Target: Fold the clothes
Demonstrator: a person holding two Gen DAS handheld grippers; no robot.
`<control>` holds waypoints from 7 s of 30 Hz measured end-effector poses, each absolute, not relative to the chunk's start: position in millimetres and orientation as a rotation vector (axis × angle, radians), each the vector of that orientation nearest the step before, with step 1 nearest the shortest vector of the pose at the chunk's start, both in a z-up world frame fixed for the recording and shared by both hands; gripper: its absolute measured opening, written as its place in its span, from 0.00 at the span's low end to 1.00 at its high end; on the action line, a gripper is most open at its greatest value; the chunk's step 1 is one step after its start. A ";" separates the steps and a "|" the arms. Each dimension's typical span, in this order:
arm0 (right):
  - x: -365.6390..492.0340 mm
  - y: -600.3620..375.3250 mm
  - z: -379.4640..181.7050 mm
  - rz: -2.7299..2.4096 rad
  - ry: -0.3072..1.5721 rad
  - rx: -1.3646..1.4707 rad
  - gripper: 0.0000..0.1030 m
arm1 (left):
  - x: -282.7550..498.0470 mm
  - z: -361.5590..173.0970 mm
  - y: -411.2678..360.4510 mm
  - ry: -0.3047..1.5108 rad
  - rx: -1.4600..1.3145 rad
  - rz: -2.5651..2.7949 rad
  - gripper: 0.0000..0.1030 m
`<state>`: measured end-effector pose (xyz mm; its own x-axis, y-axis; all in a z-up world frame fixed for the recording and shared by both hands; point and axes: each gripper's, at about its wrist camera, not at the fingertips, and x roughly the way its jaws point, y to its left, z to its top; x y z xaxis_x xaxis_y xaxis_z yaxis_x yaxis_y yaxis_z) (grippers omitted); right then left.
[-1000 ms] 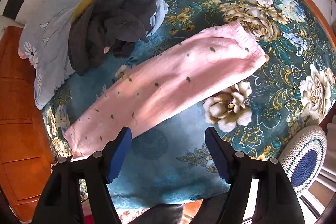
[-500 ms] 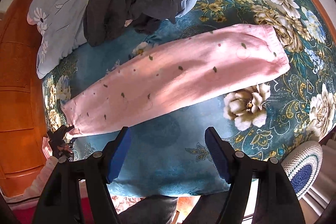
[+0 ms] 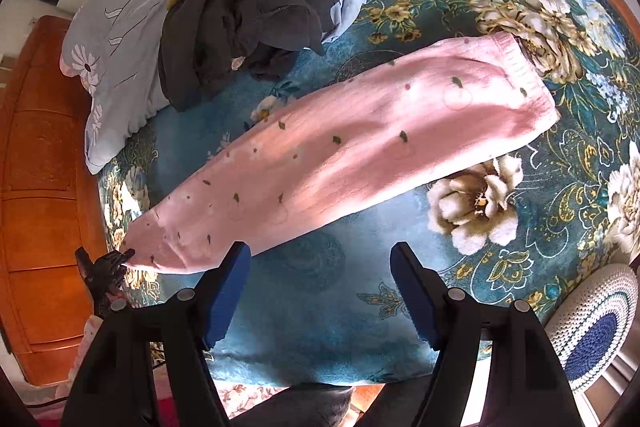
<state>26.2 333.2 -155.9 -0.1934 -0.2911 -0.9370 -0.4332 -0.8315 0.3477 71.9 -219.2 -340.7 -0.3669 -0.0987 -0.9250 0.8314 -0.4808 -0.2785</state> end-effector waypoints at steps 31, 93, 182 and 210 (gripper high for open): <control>86.3 542.6 -309.1 1.902 1.467 -1.601 0.71 | -175.1 -358.4 201.0 0.626 2.207 -2.126 0.32; -98.6 88.2 -301.8 2.479 0.181 -2.392 0.28 | 37.7 -284.6 -51.7 0.957 1.464 -2.178 0.59; -48.6 325.5 -392.4 2.078 1.340 -2.001 0.43 | -72.8 -389.0 -38.0 1.541 1.710 -2.152 0.43; 42.4 261.1 -196.1 2.311 1.279 -2.024 0.37 | 32.7 -185.9 -62.3 1.318 1.646 -2.449 0.42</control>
<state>42.4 261.1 -196.1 -0.2493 -0.5922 -0.7662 -0.3350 -0.6896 0.6420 32.7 -62.3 -185.9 -0.4781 0.4826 -0.7338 0.3464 -0.6641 -0.6625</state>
